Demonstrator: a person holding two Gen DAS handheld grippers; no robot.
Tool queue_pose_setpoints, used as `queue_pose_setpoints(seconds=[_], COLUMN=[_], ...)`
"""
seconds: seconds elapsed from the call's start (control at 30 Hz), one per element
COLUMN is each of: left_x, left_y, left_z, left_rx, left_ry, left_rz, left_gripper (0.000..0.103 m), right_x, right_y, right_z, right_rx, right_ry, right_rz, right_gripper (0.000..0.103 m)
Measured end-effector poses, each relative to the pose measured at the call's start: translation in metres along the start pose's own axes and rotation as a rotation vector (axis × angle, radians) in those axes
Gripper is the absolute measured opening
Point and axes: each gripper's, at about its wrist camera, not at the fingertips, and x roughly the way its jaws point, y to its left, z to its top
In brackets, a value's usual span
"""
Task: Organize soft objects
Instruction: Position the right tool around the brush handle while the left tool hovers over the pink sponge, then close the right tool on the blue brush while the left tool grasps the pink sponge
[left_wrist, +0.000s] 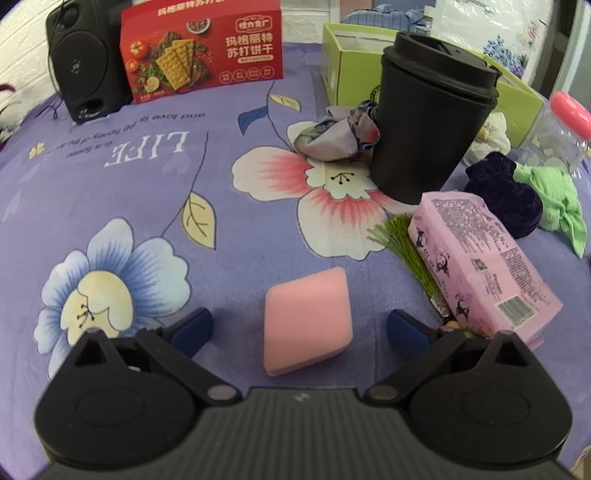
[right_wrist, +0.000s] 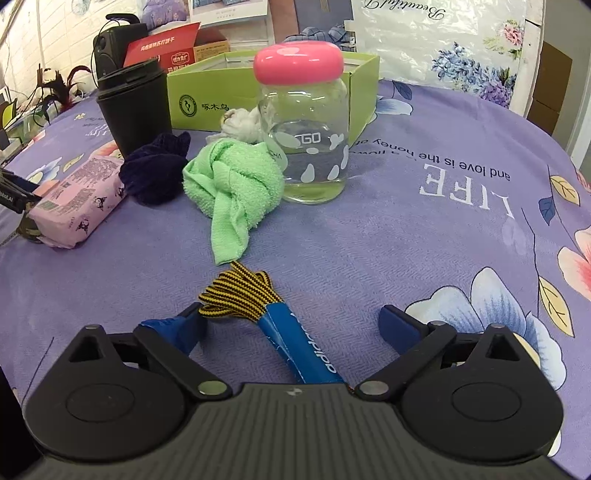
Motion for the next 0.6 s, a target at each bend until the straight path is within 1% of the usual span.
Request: queue_pose_setpoints(seconds=[0.1, 0.17, 0.23, 0.27, 0.3, 0.33, 0.37, 0.4, 0.43, 0.53, 0.6], left_x=[-0.001, -0.003, -0.007, -0.009, -0.011, -0.013, -0.016, -0.017, -0.018, -0.022, -0.027], left_y=[-0.002, -0.004, -0.006, -0.008, -0.010, -0.011, -0.011, -0.010, -0.007, 0.005, 0.010], left_z=[-0.001, 0.000, 0.000, 0.001, 0.001, 0.001, 0.001, 0.001, 0.001, 0.003, 0.005], left_rx=[-0.006, 0.000, 0.009, 0.017, 0.024, 0.030, 0.027, 0.012, -0.006, -0.085, -0.117], left_ry=[0.000, 0.004, 0.006, 0.007, 0.007, 0.005, 0.004, 0.005, 0.005, 0.006, -0.002], left_rz=[0.008, 0.006, 0.005, 0.006, 0.010, 0.006, -0.001, -0.004, -0.013, -0.046, -0.060], left_gripper=[0.095, 0.089, 0.071, 0.067, 0.056, 0.043, 0.038, 0.038, 0.038, 0.037, 0.037], right_x=[0.000, -0.001, -0.001, -0.002, -0.003, -0.006, -0.009, -0.014, -0.017, -0.027, -0.036], right_y=[0.002, 0.004, 0.003, 0.005, 0.006, 0.008, 0.010, 0.012, 0.014, 0.016, 0.016], right_z=[0.001, 0.002, 0.000, -0.002, -0.002, -0.003, -0.003, -0.004, -0.004, -0.008, -0.008], right_rx=[-0.005, -0.016, 0.003, 0.001, 0.000, 0.003, -0.003, -0.009, -0.017, -0.015, 0.004], right_ry=[0.008, 0.020, 0.011, 0.003, -0.002, -0.008, -0.020, -0.032, -0.034, -0.052, -0.074], right_rz=[-0.014, -0.019, -0.018, -0.024, -0.026, -0.029, -0.028, -0.032, -0.040, -0.046, -0.047], right_gripper=[0.088, 0.087, 0.084, 0.083, 0.079, 0.075, 0.058, 0.026, 0.014, 0.002, 0.000])
